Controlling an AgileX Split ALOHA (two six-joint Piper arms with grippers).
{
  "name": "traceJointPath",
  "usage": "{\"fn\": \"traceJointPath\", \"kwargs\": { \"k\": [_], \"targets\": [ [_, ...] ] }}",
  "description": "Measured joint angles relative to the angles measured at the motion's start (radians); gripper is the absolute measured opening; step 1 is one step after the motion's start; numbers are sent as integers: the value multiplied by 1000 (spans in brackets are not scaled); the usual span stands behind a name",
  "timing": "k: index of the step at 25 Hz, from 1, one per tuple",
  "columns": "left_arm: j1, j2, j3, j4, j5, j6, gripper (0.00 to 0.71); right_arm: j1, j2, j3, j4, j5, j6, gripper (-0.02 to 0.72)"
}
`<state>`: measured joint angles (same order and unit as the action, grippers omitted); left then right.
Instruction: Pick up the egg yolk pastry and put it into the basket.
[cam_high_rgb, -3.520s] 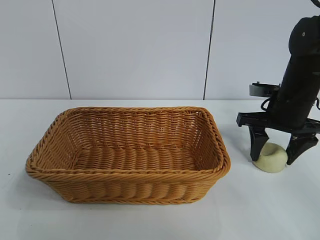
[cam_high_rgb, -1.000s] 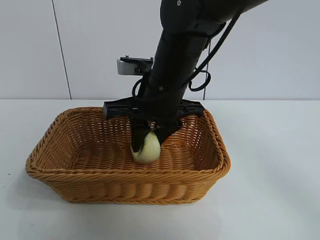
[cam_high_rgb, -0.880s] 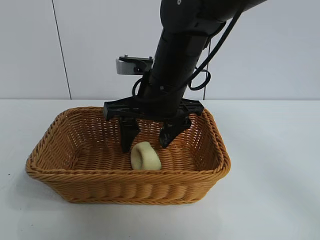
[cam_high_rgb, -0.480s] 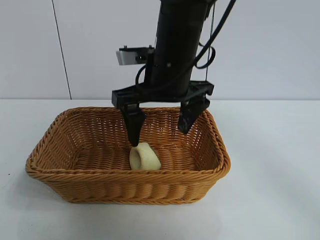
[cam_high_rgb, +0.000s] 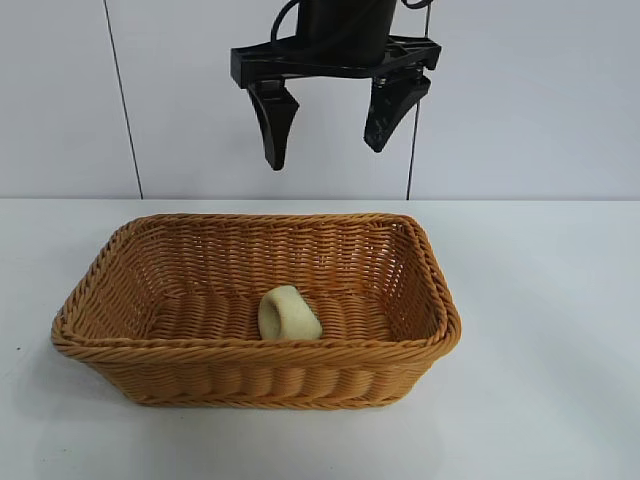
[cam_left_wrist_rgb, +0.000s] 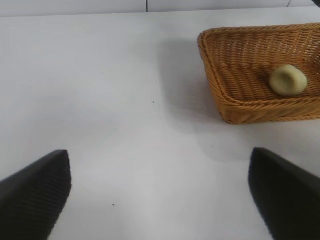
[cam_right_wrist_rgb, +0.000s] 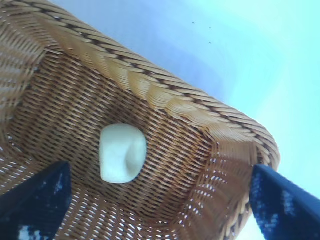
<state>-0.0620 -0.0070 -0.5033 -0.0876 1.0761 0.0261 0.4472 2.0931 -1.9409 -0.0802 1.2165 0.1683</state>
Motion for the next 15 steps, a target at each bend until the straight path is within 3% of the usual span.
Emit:
{"fn": "traceJointPath", "kwargs": {
  "k": [8,15],
  "targets": [
    [0,0,0,0,0,0,692,-271,0,0,-29,0,0,695],
    [0,0,0,0,0,0,692,-400,0,2,-29,0,-25,695]
  ]
}}
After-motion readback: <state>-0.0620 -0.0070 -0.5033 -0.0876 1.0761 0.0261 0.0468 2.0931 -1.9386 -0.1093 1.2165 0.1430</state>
